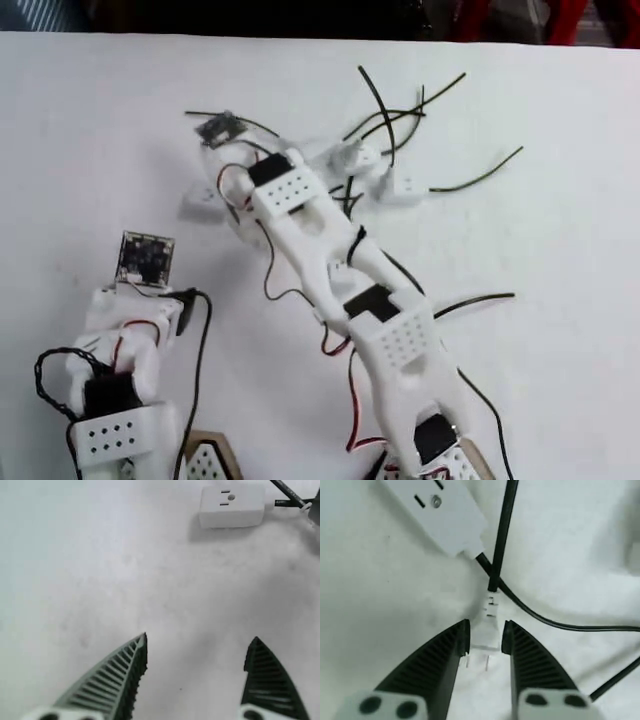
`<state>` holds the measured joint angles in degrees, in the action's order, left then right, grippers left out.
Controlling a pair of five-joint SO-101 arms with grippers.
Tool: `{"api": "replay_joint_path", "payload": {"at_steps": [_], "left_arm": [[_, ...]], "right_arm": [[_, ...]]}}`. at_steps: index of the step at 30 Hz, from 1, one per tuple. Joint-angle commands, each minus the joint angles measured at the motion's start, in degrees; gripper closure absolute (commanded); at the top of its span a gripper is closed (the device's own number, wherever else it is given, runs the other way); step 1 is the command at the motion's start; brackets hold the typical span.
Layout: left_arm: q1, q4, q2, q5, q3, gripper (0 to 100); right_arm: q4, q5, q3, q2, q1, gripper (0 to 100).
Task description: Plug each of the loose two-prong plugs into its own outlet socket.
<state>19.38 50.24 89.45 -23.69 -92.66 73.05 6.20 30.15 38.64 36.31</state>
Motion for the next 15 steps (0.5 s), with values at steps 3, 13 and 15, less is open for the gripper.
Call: {"api": "replay_joint_path", "payload": {"at_steps": [3,13,15], "left_arm": [[0.3,-1.1,0.5,-0.4,0.4,69],[0.3,-1.1,0.5,-0.4,0.4,69],[0.3,-1.1,0.5,-0.4,0.4,69]], "right_arm": [[5.5,0.7,9.4,1.8,-2.9,88.2],[16.0,0.3,23.6,14.1,-1.8,86.9],[17.5,0.2,26.5,16.2,-1.6,86.9]]}}
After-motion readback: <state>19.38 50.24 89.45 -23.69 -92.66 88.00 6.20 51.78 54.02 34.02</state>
